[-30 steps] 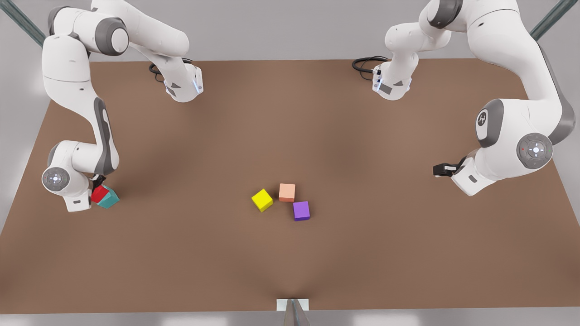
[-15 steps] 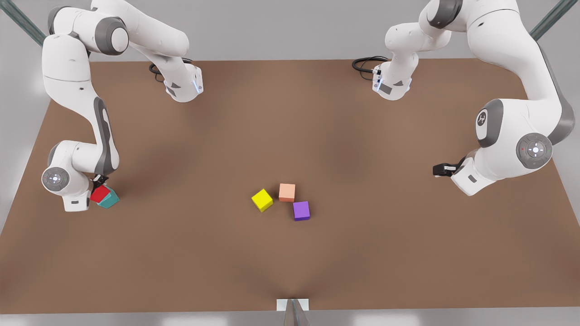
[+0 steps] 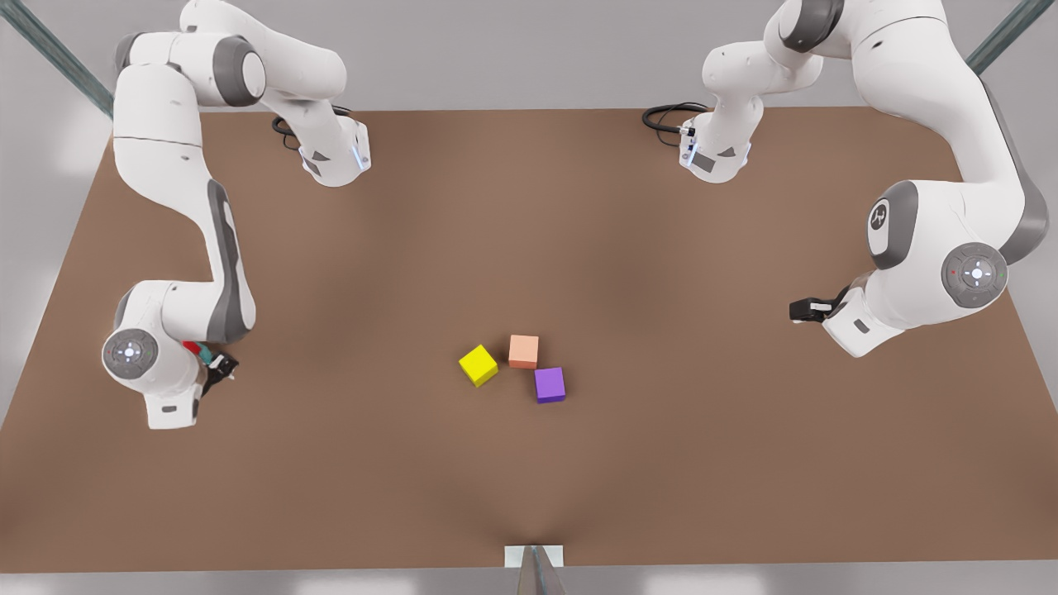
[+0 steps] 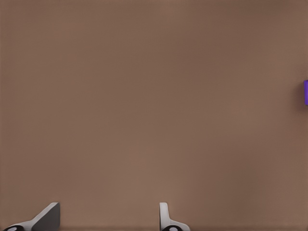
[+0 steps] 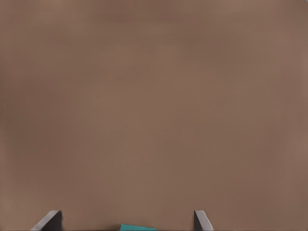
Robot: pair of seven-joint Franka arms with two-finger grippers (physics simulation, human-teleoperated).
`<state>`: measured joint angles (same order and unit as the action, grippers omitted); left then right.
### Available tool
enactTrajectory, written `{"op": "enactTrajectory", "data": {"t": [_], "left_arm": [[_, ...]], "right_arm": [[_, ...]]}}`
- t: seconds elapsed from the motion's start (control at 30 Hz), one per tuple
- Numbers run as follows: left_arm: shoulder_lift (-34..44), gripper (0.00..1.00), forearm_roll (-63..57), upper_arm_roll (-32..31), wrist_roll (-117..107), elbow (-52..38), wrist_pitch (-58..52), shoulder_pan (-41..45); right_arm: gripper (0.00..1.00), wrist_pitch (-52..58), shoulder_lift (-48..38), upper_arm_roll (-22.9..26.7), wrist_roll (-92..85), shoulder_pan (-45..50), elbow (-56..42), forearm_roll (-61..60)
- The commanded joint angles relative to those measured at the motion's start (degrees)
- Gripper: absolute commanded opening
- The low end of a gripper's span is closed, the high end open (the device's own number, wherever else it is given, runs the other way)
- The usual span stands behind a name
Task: Pick up red wooden cube and pass to hand red wooden cube and place in blue wooden cube
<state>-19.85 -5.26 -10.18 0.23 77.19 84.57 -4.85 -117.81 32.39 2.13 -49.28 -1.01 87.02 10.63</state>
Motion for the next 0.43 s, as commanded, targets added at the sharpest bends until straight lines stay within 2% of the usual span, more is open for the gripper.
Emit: {"op": "enactTrajectory", "data": {"t": [0.0, 0.03, 0.1, 0.13, 0.2, 0.4], "left_arm": [[0.1, 1.00, 0.0, 0.0, 0.0, 0.0, 0.0, -0.1], [0.1, 1.00, 0.0, 0.0, 0.0, 0.0, 0.0, -0.1], [0.1, 1.00, 0.0, 0.0, 0.0, 0.0, 0.0, -0.1], [0.1, 1.00, 0.0, 0.0, 0.0, 0.0, 0.0, -0.1], [0.1, 1.00, 0.0, 0.0, 0.0, 0.0, 0.0, -0.1], [0.1, 1.00, -0.2, 0.2, 0.2, 0.0, -0.2, -0.5]], "right_arm": [[1.00, 14.1, 1.1, 0.2, 44.2, 4.9, -5.0, -5.4], [1.00, 21.0, 0.8, 0.5, 51.2, 6.9, -8.1, -5.6], [1.00, 31.4, -9.3, 0.2, 53.2, 6.4, -9.3, -9.5], [1.00, 32.6, -18.0, 0.3, 52.9, 6.3, -3.9, -9.5], [1.00, 29.5, -27.3, 0.6, 50.9, 4.3, 5.1, -9.8], [1.00, 32.4, -26.6, 1.2, 52.0, 3.1, 1.7, -10.3]]}}
